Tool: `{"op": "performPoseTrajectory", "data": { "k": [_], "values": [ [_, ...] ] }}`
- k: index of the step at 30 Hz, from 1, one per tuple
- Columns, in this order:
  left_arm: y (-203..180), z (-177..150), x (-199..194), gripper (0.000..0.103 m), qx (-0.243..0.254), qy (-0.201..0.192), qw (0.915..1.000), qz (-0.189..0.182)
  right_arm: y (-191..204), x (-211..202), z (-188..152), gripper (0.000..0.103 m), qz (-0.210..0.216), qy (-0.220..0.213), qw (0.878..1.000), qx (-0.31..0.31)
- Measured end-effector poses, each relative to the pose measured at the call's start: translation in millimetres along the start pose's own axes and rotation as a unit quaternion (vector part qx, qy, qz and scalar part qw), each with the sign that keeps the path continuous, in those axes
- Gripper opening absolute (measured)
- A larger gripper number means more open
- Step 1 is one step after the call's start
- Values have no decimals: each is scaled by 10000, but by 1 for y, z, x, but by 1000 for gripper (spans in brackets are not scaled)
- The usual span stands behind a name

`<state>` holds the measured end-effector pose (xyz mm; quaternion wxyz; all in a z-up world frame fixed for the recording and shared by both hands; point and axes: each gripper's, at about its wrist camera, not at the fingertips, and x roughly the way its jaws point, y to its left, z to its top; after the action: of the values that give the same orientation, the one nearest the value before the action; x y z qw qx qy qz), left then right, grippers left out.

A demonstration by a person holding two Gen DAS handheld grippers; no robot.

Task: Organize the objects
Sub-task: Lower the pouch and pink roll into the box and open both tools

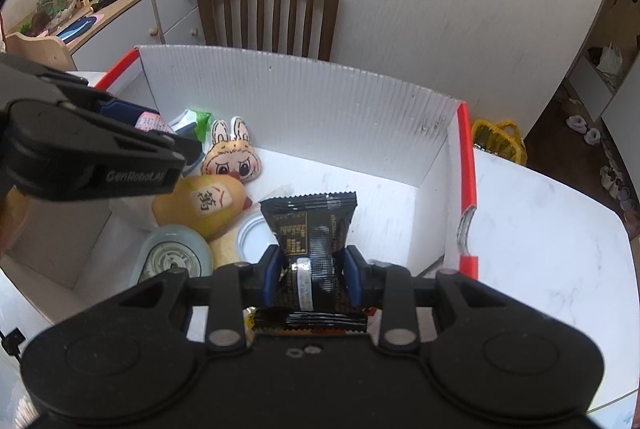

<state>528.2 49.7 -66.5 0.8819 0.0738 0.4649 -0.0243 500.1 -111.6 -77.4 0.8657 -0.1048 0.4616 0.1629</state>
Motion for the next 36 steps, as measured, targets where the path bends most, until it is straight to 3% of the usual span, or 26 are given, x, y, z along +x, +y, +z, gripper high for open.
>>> {"op": "performPoseTrajectory", "data": {
  "k": [15, 18, 20, 32, 36],
  "values": [
    [1, -6, 17, 40, 126, 225, 9996, 109, 1, 4, -1, 35, -6, 32, 10000, -53],
    [-4, -8, 13, 48, 275, 189, 9992, 238, 2, 3, 0, 36, -15, 25, 10000, -52],
    [-7, -9, 7, 68, 369, 61, 9988, 304, 2, 1, 0, 37, -17, 13, 10000, -63],
    [-11, -11, -45, 68, 309, -372, 9988, 47, 2, -29, -2, 44, 68, -211, 9998, -8],
    [-15, -18, -68, 68, 294, -513, 9982, -82, 2, -46, -5, 55, 145, -350, 9993, -7]
  ]
}}
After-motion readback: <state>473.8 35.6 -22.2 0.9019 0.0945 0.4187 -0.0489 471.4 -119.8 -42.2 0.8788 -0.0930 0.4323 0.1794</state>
